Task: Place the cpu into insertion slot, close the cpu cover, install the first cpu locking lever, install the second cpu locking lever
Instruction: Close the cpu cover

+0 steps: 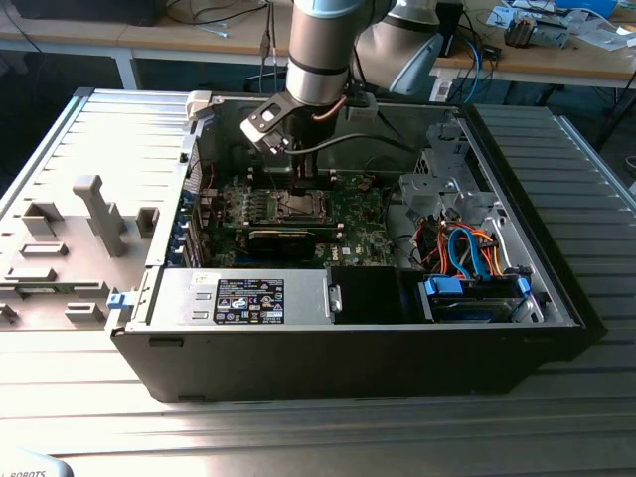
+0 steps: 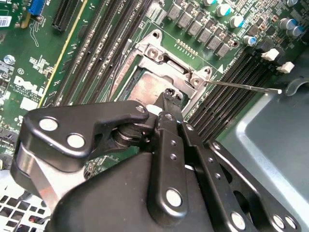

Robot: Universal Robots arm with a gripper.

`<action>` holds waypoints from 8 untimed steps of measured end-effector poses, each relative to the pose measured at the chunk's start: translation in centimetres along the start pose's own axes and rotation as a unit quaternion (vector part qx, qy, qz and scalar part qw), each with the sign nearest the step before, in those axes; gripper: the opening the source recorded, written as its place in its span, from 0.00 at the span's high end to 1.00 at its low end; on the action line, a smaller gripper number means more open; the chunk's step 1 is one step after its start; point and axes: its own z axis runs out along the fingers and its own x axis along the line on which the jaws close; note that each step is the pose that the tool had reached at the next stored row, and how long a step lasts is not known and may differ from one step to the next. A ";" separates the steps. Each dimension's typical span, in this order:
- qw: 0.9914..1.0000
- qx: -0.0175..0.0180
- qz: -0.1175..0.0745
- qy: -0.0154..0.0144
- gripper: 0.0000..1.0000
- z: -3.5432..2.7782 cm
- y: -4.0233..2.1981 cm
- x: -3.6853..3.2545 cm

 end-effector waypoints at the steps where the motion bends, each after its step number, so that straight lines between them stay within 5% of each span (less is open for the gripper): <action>1: 1.000 -0.007 0.000 0.000 0.89 0.02 -0.01 0.00; 2: 1.000 -0.024 0.000 -0.001 0.89 0.03 -0.03 0.01; 4: 0.999 -0.038 0.000 -0.002 0.89 0.06 -0.03 0.01; 8: 0.999 -0.038 0.000 -0.002 0.89 0.06 -0.03 0.01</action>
